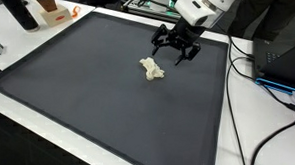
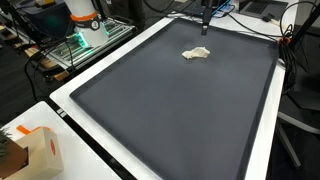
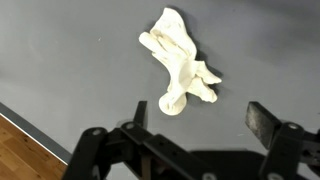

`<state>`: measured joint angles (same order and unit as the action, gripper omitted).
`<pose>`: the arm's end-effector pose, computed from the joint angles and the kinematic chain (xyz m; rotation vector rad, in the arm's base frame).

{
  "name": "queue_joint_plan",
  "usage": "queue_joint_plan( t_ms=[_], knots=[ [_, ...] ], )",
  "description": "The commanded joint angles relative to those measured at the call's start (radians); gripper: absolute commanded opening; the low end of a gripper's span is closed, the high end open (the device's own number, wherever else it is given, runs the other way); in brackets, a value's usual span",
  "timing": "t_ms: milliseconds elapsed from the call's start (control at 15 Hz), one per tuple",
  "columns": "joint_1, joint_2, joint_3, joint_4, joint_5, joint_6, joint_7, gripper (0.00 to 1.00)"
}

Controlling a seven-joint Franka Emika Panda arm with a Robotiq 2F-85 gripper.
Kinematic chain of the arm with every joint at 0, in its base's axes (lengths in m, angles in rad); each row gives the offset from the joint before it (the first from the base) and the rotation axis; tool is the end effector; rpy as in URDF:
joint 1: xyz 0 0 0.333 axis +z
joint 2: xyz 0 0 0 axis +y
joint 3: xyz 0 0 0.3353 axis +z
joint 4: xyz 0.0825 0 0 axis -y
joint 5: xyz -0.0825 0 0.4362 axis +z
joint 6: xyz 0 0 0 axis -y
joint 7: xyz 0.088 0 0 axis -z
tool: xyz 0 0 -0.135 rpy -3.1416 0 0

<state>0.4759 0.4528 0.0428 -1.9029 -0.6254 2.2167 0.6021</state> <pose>0.5924 0.3006 0.2096 2.6485 0.4430 0.1767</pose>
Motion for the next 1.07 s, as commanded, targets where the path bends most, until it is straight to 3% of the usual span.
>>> queue_joint_plan(
  t_ms=[0,400,1000],
  knots=[
    [-0.048,-0.075,0.026,-0.098,0.003,0.066,-0.017,1.00],
    [-0.123,-0.130,0.049,-0.155,0.079,0.187,-0.114,1.00],
    [-0.222,-0.176,0.071,-0.166,0.397,0.261,-0.309,1.00]
  ],
)
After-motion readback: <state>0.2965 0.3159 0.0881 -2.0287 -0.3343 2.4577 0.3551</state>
